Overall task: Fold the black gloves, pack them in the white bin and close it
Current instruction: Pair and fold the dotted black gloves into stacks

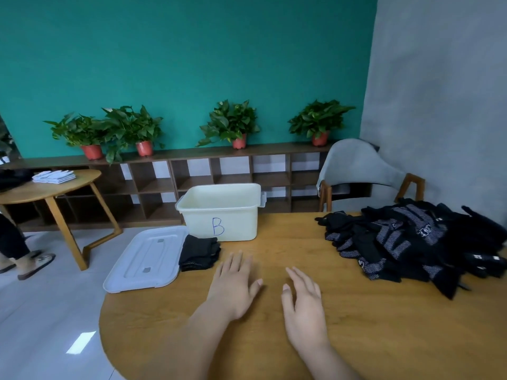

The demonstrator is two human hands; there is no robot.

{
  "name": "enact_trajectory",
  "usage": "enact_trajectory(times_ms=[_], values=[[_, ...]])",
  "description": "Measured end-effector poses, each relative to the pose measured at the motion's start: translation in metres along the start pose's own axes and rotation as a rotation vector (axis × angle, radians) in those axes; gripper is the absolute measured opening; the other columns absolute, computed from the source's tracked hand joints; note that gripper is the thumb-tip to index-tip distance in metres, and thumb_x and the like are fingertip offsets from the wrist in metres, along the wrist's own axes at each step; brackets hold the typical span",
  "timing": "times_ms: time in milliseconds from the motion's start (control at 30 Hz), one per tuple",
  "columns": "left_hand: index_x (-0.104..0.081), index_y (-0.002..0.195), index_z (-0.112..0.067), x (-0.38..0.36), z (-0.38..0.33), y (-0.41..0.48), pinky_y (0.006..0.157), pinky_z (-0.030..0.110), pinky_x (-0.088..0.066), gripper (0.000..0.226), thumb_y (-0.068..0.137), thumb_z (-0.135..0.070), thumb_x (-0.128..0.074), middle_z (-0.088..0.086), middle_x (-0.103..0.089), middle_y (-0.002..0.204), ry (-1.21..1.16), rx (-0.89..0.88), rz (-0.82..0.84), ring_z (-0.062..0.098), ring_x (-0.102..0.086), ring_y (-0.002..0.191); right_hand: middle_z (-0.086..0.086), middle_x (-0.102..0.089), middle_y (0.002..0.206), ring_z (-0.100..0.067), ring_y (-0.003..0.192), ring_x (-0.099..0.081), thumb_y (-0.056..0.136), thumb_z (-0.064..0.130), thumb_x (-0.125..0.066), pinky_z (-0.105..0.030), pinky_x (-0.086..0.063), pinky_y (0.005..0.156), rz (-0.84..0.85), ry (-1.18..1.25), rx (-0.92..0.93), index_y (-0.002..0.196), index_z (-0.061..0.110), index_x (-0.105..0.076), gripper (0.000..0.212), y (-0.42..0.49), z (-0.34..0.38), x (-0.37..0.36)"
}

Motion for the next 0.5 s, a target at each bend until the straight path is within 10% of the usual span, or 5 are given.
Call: enact_trajectory(times_ms=[500], values=[[-0.008,0.169,-0.035,-0.054,-0.149,-0.034,0.132,0.04,0.002,0.073,0.106,-0.07,-0.018,-0.007,0.001,0.177,-0.135,-0.177,0.017,0.013,0.008,0.163,0.008,-0.044,0.156,-0.011,0.145,-0.029,0.103,0.029,-0.058,-0.03,-0.032,0.12,-0.165,-0.217,-0.047,0.15,0.023,-0.054,0.048,0.003,-0.092,0.125]])
Point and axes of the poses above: each hand's wrist, its own y-axis towards the middle knuckle, its own x-axis out of the back of the hand, z = x × y, the point moved 10 cm from there along y, towards the middle knuckle
